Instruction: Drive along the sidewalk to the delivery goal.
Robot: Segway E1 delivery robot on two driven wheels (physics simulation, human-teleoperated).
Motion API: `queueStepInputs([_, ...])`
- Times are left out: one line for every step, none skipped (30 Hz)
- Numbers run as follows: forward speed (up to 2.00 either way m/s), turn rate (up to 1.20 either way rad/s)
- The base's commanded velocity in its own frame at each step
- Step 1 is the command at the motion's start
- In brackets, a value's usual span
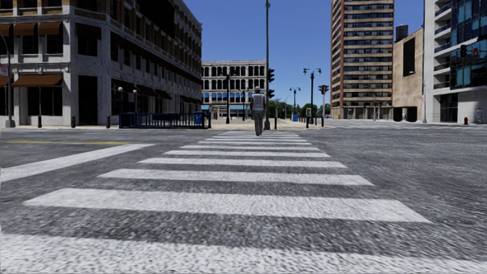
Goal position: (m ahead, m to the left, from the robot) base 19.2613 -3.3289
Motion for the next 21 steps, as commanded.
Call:
queueStepInputs([2.00,0.00])
queueStepInputs([2.00,0.00])
queueStepInputs([2.00,0.00])
queueStepInputs([2.00,0.00])
queueStepInputs([2.00,0.00])
queueStepInputs([2.00,0.00])
queueStepInputs([2.00,0.00])
queueStepInputs([2.00,0.00])
queueStepInputs([2.00,0.00])
queueStepInputs([2.00,0.00])
queueStepInputs([2.00,0.00])
queueStepInputs([2.00,0.00])
queueStepInputs([2.00,0.00])
queueStepInputs([2.00,0.00])
queueStepInputs([2.00,0.00])
queueStepInputs([2.00,0.00])
queueStepInputs([2.00,0.00])
queueStepInputs([2.00,0.00])
queueStepInputs([2.00,0.00])
queueStepInputs([2.00,0.00])
queueStepInputs([2.00,0.00])
